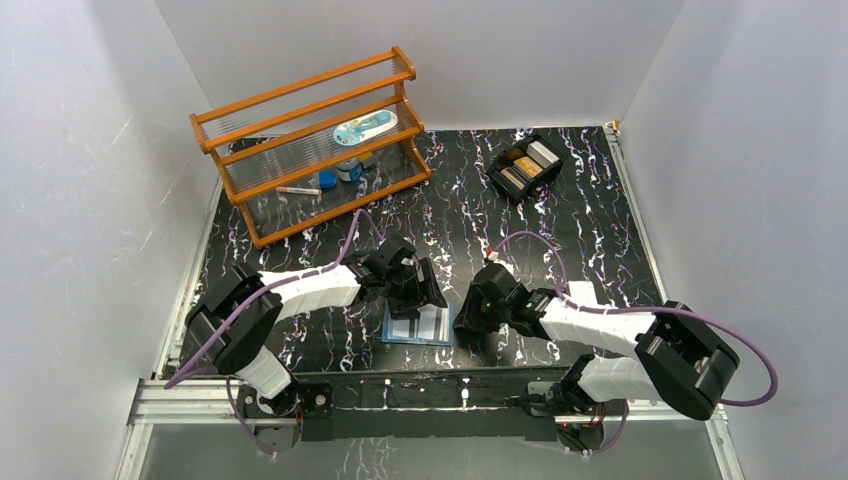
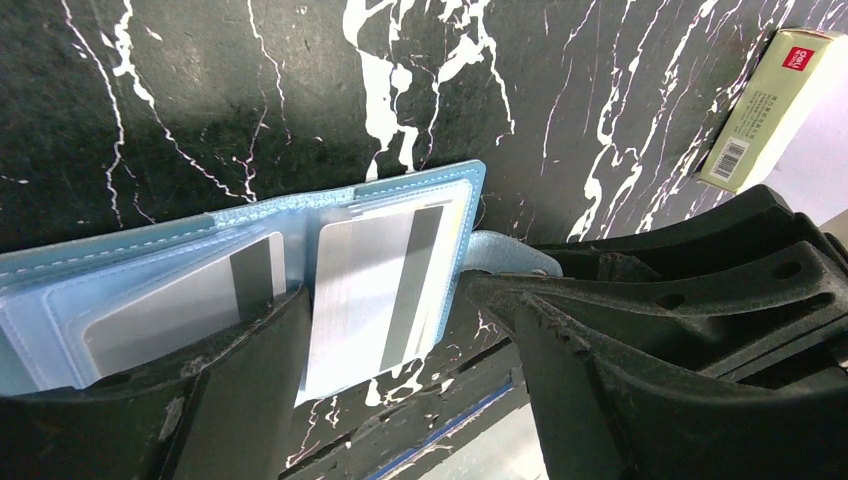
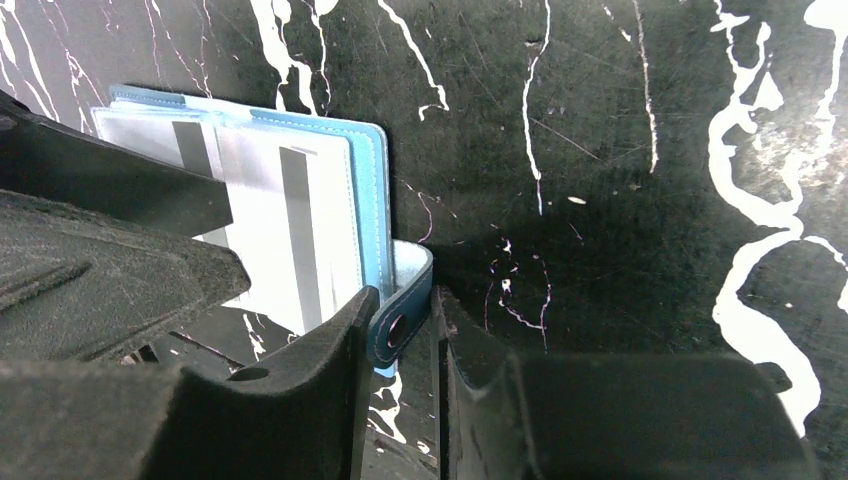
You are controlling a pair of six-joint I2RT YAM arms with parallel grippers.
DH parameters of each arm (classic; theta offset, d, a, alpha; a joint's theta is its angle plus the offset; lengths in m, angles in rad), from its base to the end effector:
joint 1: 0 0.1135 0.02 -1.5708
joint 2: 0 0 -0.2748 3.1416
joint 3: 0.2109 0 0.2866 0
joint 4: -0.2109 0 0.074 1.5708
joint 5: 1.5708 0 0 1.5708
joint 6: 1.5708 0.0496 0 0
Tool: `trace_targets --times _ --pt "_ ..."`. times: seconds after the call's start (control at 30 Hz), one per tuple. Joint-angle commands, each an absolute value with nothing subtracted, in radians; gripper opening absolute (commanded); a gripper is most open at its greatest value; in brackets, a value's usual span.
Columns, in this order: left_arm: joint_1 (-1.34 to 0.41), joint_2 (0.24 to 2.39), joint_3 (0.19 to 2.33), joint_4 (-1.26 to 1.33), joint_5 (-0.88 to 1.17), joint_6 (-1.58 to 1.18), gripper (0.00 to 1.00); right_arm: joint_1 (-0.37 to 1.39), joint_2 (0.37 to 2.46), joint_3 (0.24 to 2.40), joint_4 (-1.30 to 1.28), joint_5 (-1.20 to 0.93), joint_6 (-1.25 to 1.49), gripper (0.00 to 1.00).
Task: Put the credit cards into the card holder
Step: Insert the credit card into the card holder.
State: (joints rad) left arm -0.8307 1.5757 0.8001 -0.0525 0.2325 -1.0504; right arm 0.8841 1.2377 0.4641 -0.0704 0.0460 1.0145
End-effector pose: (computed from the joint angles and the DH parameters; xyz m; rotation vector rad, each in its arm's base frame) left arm 0.2250 -0.2633 0.1449 -0.1737 2.6939 -1.0340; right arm 0.1632 0.1955 0.1280 0.1905 2.5715 0.7627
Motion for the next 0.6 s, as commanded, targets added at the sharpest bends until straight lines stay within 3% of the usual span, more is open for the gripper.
trace_targets --times 0.0,0.3,0.57 --pt "-0.85 1.582 0.821 -0.045 0.274 -1.091 0.73 0.89 1.242 0.492 -0.033 0.065 1.006 0.34" --pt "-0.859 1.596 0.804 0.074 0.299 -1.2 0.73 0.893 1.257 0.488 0.002 0.056 1.024 0.33" --pt "-0.868 1.585 0.809 0.032 0.261 -1.211 0.73 0.894 1.252 0.5 -0.032 0.085 1.026 0.33"
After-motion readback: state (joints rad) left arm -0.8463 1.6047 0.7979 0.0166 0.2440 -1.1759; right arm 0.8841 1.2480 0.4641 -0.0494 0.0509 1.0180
